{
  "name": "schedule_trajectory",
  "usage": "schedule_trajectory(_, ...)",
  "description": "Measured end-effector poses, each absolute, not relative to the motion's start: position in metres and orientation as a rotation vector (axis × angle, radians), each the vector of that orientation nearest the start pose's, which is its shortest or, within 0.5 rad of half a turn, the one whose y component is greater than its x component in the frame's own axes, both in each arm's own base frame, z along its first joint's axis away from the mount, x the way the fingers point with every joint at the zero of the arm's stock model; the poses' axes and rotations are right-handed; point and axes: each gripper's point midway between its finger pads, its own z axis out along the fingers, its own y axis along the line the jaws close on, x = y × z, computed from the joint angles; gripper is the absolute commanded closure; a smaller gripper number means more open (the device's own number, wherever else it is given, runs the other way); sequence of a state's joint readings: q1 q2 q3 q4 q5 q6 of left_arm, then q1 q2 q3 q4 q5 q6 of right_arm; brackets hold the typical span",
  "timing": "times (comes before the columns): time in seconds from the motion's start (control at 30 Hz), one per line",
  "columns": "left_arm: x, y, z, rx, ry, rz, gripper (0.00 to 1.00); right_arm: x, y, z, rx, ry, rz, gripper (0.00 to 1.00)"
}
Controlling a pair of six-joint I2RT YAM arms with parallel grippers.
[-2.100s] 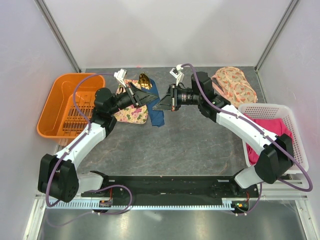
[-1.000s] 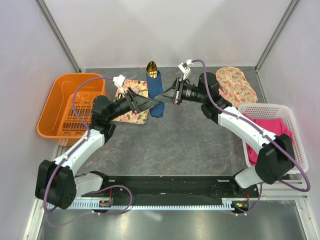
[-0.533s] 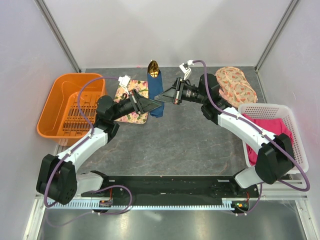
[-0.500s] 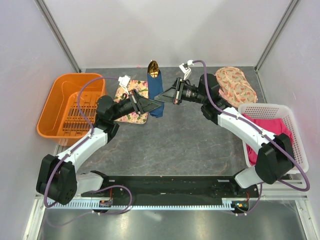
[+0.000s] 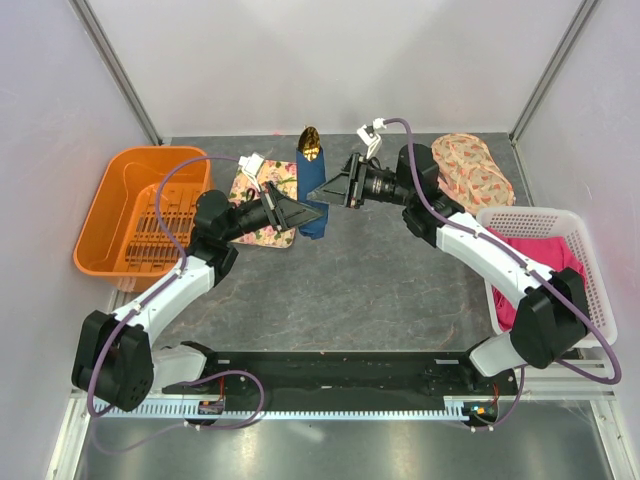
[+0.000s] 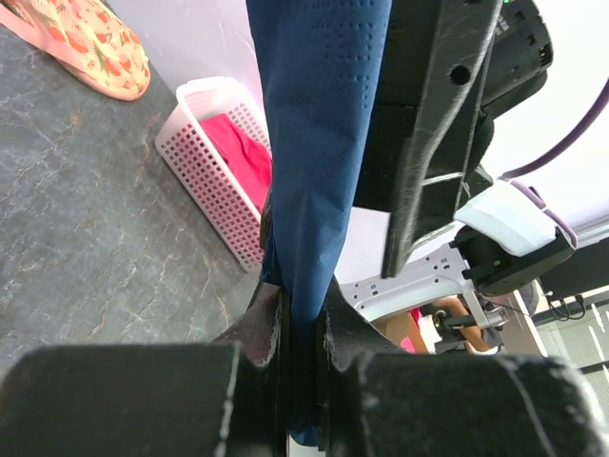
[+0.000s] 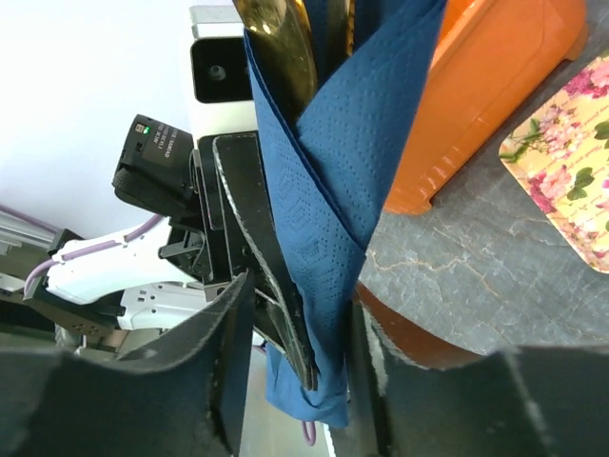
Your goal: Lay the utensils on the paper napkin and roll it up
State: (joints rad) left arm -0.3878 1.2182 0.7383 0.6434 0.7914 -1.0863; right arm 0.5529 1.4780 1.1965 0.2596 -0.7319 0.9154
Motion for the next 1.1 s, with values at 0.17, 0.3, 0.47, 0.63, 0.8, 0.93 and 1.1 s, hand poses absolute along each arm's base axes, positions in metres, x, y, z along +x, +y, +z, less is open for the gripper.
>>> schedule_trajectory(0.17, 0.265, -0.269, 0.307, 0.179, 1.720, -1.693, 0.98, 0.295, 0.339, 0.336, -0.329, 1.861, 1.630, 0.43)
schedule_trajectory(0.3, 0.266, -0.268, 0.307, 0.173, 1.723, -1.690, 0.98, 0.301, 0.327, 0.333, -0.308, 1.877, 1.594, 0.50)
schedule_trajectory(0.47, 0.266, -0.267, 0.306, 0.172, 1.723, -1.689, 0.98, 0.306, 0.317, 0.333, -0.292, 1.884, 1.568, 0.64)
schedule_trajectory(0.63, 0.266, -0.268, 0.306, 0.173, 1.723, -1.690, 0.98, 0.304, 0.317, 0.331, -0.298, 1.893, 1.567, 0.65)
schedule_trajectory(0.8, 0.266, -0.268, 0.306, 0.173, 1.723, -1.690, 0.98, 0.304, 0.317, 0.337, -0.306, 1.879, 1.572, 1.00)
schedule_trajectory(0.93, 0.266, -0.267, 0.307, 0.174, 1.722, -1.690, 0.98, 0.304, 0.317, 0.337, -0.306, 1.879, 1.572, 0.87)
schedule_trajectory(1.1, 0.266, -0.267, 0.307, 0.175, 1.722, -1.690, 0.98, 0.304, 0.317, 0.337, -0.307, 1.881, 1.571, 0.58)
